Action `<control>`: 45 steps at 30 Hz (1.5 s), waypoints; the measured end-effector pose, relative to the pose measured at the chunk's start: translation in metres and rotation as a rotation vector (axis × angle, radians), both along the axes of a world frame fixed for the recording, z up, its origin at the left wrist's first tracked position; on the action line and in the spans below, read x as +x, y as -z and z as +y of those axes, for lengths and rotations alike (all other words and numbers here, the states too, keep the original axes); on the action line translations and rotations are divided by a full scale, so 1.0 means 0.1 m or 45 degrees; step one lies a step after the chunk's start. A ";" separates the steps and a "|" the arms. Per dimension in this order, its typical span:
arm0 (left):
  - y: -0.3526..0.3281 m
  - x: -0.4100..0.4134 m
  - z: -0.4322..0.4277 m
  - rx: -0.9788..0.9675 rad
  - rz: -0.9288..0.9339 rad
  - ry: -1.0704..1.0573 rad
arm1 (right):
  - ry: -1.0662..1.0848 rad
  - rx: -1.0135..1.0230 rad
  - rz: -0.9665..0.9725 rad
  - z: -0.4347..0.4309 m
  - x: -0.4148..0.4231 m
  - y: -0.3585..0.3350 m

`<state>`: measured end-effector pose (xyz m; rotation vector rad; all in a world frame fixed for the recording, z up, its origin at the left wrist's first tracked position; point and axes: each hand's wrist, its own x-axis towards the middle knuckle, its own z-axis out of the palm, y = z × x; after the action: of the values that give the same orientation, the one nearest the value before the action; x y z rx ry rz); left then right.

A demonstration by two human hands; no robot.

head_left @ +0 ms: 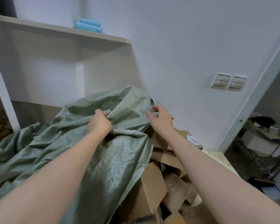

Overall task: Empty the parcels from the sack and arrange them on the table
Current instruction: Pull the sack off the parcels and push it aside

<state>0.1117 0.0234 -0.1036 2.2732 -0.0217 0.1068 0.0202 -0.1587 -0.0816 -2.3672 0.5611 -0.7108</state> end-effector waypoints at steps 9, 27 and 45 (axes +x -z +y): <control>-0.21 0.23 0.25 -0.413 -0.321 -0.214 | -0.633 0.303 0.592 0.47 0.31 0.25; -0.13 -0.29 0.70 1.368 0.103 1.079 | -0.545 0.156 0.570 0.75 -0.16 0.10; -0.36 -0.06 1.53 0.272 -0.522 0.144 | -0.506 -0.636 1.092 1.52 -0.35 -0.12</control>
<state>0.1056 0.1759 -0.0672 2.4181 -0.3926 0.5309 -0.0143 -0.0065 -0.0696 -3.0841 0.2231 0.4387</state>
